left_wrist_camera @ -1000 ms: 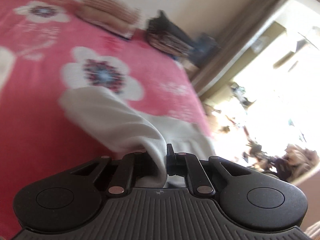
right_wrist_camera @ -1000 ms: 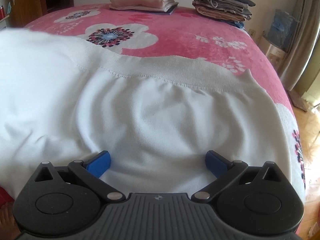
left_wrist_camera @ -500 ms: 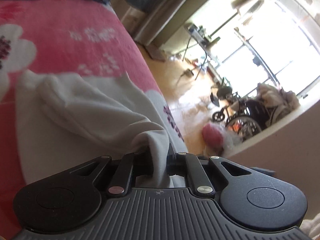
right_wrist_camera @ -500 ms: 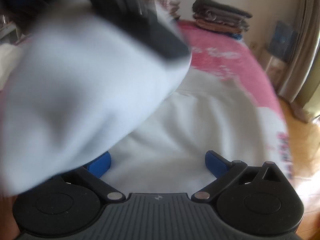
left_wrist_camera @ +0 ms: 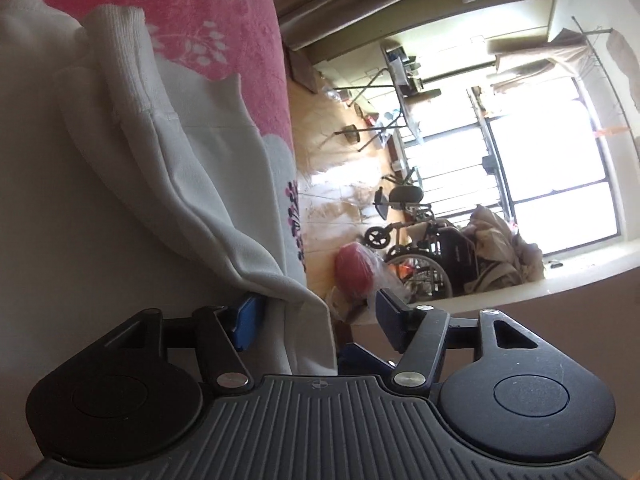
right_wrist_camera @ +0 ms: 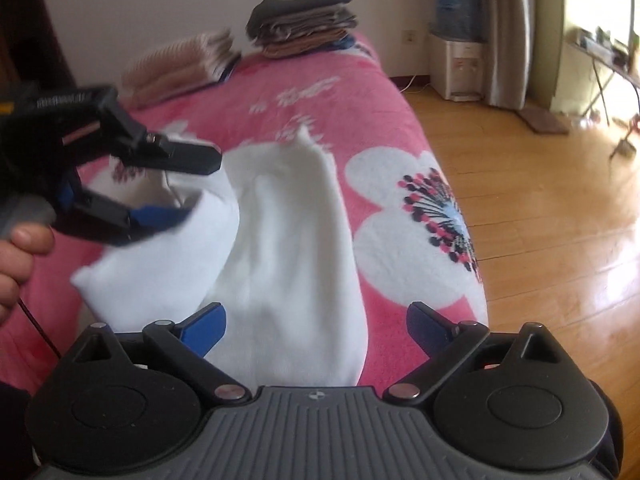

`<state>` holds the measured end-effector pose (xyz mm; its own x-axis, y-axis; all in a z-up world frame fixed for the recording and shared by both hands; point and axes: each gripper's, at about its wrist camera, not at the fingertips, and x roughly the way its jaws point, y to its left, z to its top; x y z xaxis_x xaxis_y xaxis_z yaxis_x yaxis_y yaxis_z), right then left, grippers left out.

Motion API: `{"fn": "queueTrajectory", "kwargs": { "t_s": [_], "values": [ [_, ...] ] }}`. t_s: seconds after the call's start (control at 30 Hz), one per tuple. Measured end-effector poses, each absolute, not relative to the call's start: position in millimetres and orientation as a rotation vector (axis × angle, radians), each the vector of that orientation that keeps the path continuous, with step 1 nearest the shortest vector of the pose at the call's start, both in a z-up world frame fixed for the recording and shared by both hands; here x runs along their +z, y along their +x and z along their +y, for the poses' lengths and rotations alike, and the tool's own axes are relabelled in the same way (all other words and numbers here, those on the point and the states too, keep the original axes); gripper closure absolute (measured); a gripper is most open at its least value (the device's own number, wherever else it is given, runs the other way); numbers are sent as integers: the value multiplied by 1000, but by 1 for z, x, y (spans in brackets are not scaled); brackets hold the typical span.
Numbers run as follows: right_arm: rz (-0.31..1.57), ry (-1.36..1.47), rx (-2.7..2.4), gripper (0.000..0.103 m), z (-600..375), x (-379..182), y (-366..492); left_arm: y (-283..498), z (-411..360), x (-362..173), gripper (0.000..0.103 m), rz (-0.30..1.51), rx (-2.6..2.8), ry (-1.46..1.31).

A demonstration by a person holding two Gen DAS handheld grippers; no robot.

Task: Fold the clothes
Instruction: 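Lift the grasped side with the left gripper and fold it over the sweatshirt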

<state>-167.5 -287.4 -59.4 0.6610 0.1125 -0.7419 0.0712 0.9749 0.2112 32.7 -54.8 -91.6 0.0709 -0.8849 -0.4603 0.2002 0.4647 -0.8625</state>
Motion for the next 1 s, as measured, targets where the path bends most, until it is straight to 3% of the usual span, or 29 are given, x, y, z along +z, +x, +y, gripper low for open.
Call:
{"fn": "queueTrajectory", "kwargs": {
  "t_s": [0.23,0.43,0.8,0.9,1.0],
  "values": [
    [784,188,-49,22,-300,-38,-186,39,-79,-128,35,1319,-870,-688],
    [650,-77,-129,28,-291,-13,-196,9,-123,-102,38,1235,-797,-206],
    [896,299,190,32,-275,-56,-157,15,-32,-83,36,1108,-907,-582],
    [942,389,210,32,-282,-67,-154,1,6,-87,36,1040,-872,-529],
    [989,457,222,33,-287,-79,-144,-29,26,-96,36,1003,-795,-302]
  ]
}}
